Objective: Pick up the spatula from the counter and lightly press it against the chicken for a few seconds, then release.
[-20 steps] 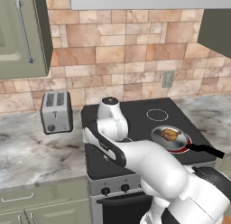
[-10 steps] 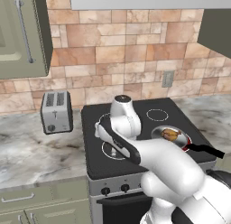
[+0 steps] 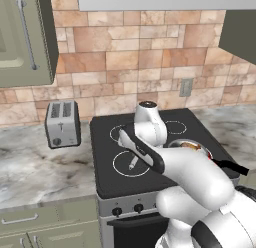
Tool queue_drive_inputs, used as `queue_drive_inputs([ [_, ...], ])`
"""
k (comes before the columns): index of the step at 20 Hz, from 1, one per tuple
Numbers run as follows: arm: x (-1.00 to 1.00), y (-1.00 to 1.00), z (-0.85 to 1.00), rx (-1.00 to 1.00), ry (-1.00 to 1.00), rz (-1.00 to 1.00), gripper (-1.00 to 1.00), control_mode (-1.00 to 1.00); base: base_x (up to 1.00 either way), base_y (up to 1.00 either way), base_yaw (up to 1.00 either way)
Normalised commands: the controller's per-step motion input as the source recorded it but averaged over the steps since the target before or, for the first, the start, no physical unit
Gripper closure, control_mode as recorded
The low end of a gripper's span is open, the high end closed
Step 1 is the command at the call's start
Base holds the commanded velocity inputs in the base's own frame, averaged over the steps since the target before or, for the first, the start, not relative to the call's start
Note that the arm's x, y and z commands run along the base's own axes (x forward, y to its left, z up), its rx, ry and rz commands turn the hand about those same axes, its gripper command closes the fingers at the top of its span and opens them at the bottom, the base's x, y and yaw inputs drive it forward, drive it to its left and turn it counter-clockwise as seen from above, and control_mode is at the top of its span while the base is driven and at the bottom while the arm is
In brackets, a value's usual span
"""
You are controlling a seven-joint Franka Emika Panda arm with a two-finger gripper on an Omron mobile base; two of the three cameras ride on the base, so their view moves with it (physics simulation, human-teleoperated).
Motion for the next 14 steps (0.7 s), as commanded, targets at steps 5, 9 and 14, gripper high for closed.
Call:
queue_drive_inputs([
  [5,0.19,-0.30,0.09,0.05,0.06,-0.08,1.00,-1.00,0.00,0.00,0.00],
  [9,0.17,-0.34,0.02,0.06,0.07,-0.09,1.00,-1.00,0.00,0.00,0.00],
  [14,0.07,-0.28,-0.01,0.02,0.03,-0.10,1.00,-1.00,0.00,0.00,0.00],
])
